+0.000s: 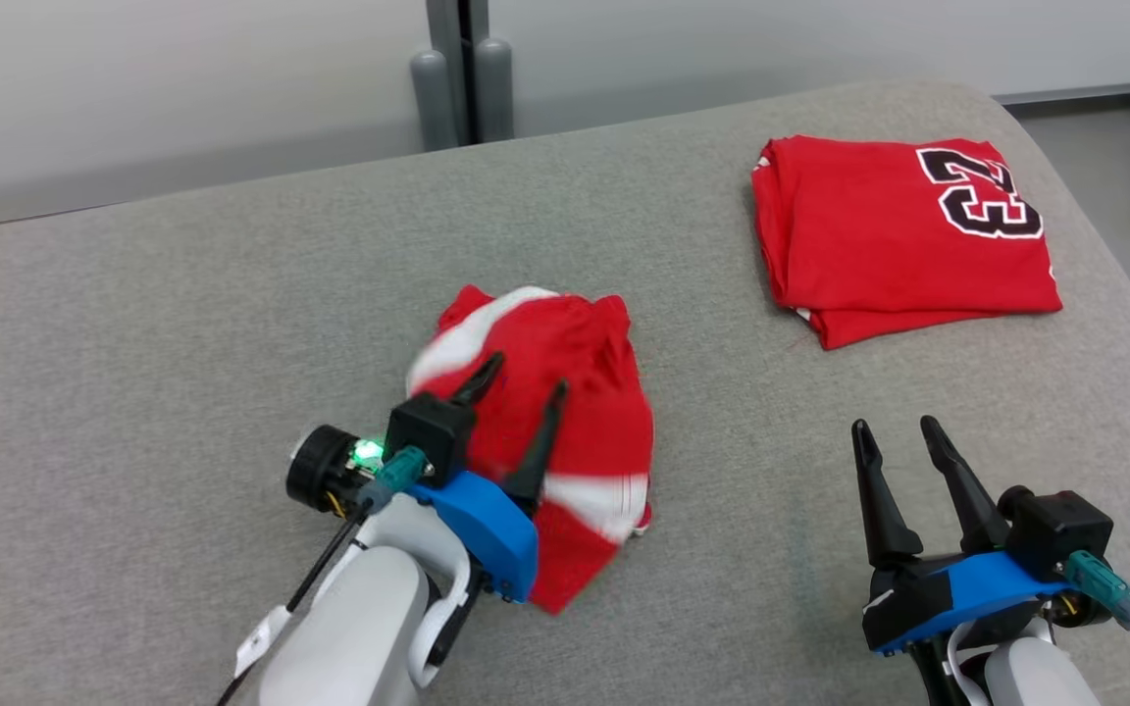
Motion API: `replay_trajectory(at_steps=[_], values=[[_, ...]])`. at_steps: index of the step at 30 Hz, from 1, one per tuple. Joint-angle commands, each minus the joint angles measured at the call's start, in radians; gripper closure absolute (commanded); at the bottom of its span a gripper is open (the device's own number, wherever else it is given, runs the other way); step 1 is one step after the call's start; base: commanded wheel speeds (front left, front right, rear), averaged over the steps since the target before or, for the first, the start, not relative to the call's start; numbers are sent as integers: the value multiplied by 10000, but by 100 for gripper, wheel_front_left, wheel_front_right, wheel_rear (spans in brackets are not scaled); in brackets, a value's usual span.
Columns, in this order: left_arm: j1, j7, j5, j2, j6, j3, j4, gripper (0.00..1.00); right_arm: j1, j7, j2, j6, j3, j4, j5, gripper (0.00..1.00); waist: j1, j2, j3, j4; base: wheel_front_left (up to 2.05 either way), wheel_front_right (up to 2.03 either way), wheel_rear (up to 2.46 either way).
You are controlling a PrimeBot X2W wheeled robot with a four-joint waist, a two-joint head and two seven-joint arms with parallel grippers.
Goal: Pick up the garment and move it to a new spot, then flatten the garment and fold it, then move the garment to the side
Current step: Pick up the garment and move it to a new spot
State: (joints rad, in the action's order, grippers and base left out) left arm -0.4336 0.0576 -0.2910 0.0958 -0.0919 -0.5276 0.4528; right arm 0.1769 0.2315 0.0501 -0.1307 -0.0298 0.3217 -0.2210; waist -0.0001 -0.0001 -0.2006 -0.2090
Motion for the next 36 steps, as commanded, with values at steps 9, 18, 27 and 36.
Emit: replay_trajectory(at_steps=[9, 18, 27, 36], values=[[167, 1599, -139, -58, 398, 296, 226, 0, -240, 103, 11, -2, 4, 344, 145, 0, 1, 1, 580, 679, 0, 0, 0], [1235, 2076, -129, 768, 1124, 1552, -803, 0, -527, 9, 12, -2, 85, 388, 151, 0, 1, 1, 1165, 1366, 0, 0, 0], [2850, 2082, 318, 1363, 1703, 2871, -2253, 0, -759, -33, 12, -2, 407, 369, 172, 0, 1, 1, 1427, 1955, 0, 0, 0], [4392, 2083, 579, 1185, 2025, 4191, -3134, 0, -1008, -121, 12, -2, 613, 274, 178, 0, 1, 1, 1628, 2373, 0, 0, 0]])
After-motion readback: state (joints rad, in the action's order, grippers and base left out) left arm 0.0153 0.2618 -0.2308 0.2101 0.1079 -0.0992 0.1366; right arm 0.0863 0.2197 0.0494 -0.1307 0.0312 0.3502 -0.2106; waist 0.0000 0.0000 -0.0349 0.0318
